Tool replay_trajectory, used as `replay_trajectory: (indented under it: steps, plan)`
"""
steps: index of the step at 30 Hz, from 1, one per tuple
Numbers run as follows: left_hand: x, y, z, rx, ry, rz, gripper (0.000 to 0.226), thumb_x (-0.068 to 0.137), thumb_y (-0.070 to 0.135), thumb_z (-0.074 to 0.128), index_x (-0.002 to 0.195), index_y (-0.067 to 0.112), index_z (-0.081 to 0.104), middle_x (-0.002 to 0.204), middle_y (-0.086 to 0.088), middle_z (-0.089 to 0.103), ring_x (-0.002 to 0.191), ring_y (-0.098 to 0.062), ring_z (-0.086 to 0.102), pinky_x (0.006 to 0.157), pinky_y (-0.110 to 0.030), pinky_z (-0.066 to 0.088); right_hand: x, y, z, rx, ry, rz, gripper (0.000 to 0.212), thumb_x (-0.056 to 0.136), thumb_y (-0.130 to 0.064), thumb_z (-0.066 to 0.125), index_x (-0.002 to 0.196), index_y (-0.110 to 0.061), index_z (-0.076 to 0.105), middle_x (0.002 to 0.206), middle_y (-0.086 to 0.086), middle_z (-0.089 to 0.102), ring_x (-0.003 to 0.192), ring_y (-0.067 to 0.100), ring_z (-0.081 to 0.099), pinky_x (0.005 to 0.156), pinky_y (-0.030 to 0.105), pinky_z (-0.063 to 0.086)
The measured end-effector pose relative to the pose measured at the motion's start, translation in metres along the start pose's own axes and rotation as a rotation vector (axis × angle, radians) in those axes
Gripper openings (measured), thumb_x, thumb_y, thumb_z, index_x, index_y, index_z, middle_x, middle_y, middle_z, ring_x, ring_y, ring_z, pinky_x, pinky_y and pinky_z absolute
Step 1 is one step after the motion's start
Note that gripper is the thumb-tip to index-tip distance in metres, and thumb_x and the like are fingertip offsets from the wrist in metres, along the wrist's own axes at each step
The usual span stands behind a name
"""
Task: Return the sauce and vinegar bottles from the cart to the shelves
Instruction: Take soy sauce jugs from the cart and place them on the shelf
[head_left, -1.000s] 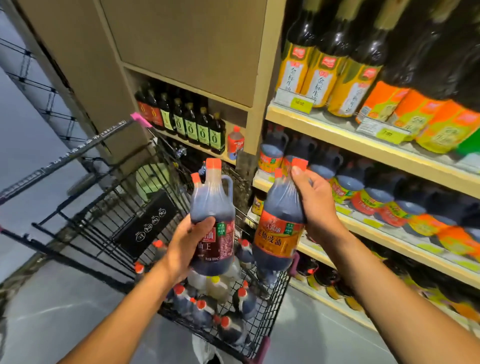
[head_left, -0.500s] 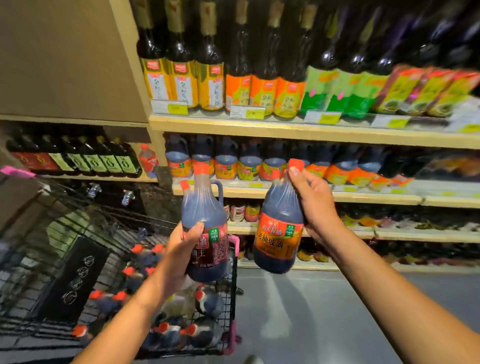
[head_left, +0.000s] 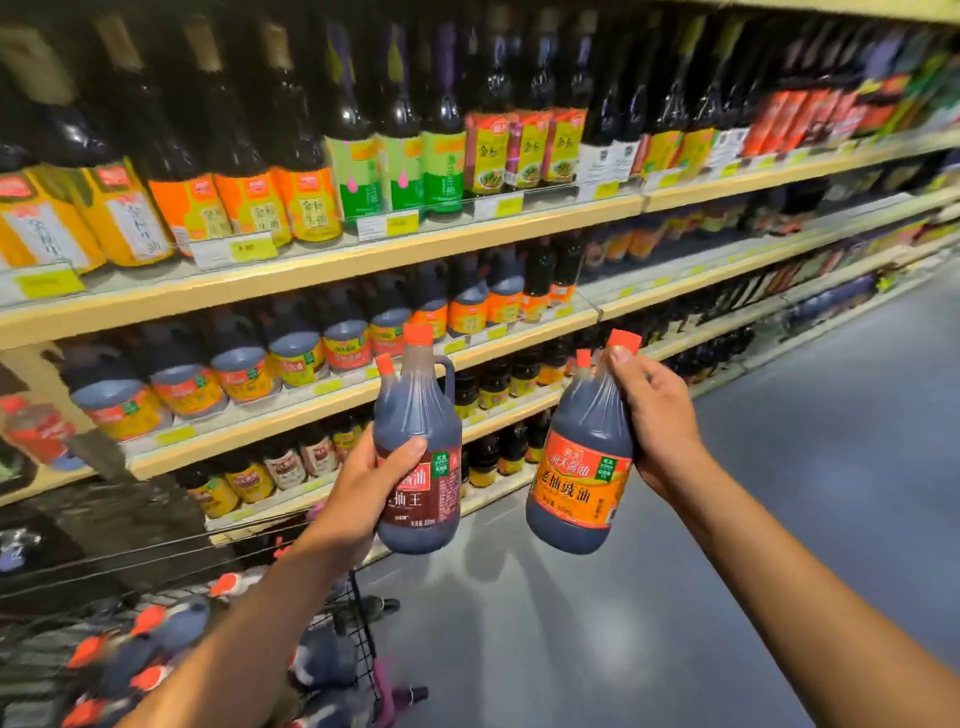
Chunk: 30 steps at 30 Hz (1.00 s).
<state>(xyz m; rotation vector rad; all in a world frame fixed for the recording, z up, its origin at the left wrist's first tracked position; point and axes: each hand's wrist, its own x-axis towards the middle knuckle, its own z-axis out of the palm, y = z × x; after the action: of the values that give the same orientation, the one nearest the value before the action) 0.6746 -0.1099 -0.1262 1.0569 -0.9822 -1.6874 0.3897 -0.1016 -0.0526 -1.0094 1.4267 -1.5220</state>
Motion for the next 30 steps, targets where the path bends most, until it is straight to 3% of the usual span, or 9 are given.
replay_trajectory:
  steps: [3, 7, 11, 15, 18, 22, 25, 30]
  plan:
    - [0.013, -0.007, 0.049, 0.033, -0.086, 0.002, 0.080, 0.054, 0.044, 0.083, 0.126, 0.023, 0.056, 0.105, -0.006, 0.077, 0.089, -0.024, 0.076, 0.068, -0.033, 0.061, -0.006, -0.007, -0.050, 0.004, 0.097, -0.004, 0.025, 0.100, -0.031, 0.059, 0.082, -0.015, 0.063, 0.071, -0.003, 0.069, 0.064, 0.010, 0.065, 0.061, 0.026, 0.053]
    - [0.029, -0.023, 0.125, 0.092, -0.200, -0.022, 0.102, 0.039, 0.059, 0.096, 0.126, 0.021, 0.058, 0.106, -0.008, 0.077, 0.091, -0.024, 0.076, 0.070, -0.032, 0.060, -0.009, -0.014, -0.125, -0.015, 0.215, -0.007, 0.023, 0.099, -0.032, 0.060, 0.089, -0.012, 0.066, 0.079, 0.002, 0.071, 0.071, 0.014, 0.068, 0.064, 0.029, 0.057]
    - [0.043, -0.044, 0.205, 0.144, -0.281, -0.030, 0.105, 0.037, 0.063, 0.095, 0.126, 0.019, 0.059, 0.110, -0.010, 0.076, 0.098, -0.028, 0.074, 0.076, -0.036, 0.060, -0.013, -0.023, -0.207, -0.018, 0.319, -0.016, 0.022, 0.101, -0.027, 0.057, 0.087, -0.012, 0.064, 0.068, -0.008, 0.069, 0.063, 0.006, 0.066, 0.056, 0.022, 0.054]
    - [0.052, -0.070, 0.278, 0.181, -0.316, -0.038, 0.110, 0.036, 0.064, 0.095, 0.130, 0.020, 0.058, 0.115, -0.013, 0.074, 0.103, -0.033, 0.072, 0.088, -0.049, 0.057, -0.016, -0.029, -0.290, -0.040, 0.378, -0.032, 0.023, 0.101, -0.028, 0.057, 0.086, -0.012, 0.064, 0.073, 0.000, 0.068, 0.067, 0.013, 0.065, 0.060, 0.027, 0.055]
    - [0.058, -0.089, 0.326, 0.192, -0.320, -0.039, 0.113, 0.033, 0.064, 0.095, 0.130, 0.019, 0.058, 0.114, -0.013, 0.074, 0.103, -0.034, 0.072, 0.089, -0.049, 0.057, -0.020, -0.031, -0.347, -0.029, 0.425, -0.017, 0.023, 0.100, -0.029, 0.057, 0.092, -0.009, 0.065, 0.082, 0.008, 0.070, 0.072, 0.017, 0.069, 0.063, 0.030, 0.056]
    - [0.074, -0.107, 0.380, 0.213, -0.342, -0.065, 0.116, 0.034, 0.066, 0.094, 0.135, 0.022, 0.055, 0.118, -0.011, 0.073, 0.108, -0.035, 0.070, 0.098, -0.058, 0.053, -0.019, -0.032, -0.411, -0.012, 0.512, -0.008, 0.038, 0.098, -0.034, 0.059, 0.105, 0.004, 0.064, 0.102, 0.031, 0.067, 0.087, 0.037, 0.069, 0.078, 0.049, 0.059]
    - [0.090, -0.116, 0.417, 0.220, -0.355, -0.066, 0.114, 0.035, 0.068, 0.093, 0.136, 0.029, 0.054, 0.123, -0.008, 0.071, 0.114, -0.035, 0.067, 0.101, -0.061, 0.050, -0.011, -0.031, -0.449, -0.036, 0.572, 0.008, 0.033, 0.098, -0.034, 0.059, 0.097, -0.001, 0.066, 0.099, 0.029, 0.067, 0.095, 0.048, 0.066, 0.085, 0.061, 0.055]
    - [0.127, -0.127, 0.477, 0.238, -0.454, -0.080, 0.112, 0.042, 0.067, 0.091, 0.140, 0.033, 0.049, 0.129, -0.004, 0.067, 0.121, -0.032, 0.063, 0.105, -0.060, 0.047, 0.019, -0.028, -0.498, -0.038, 0.637, 0.028, 0.027, 0.099, -0.035, 0.059, 0.092, -0.012, 0.069, 0.095, 0.020, 0.071, 0.090, 0.037, 0.071, 0.083, 0.053, 0.058]
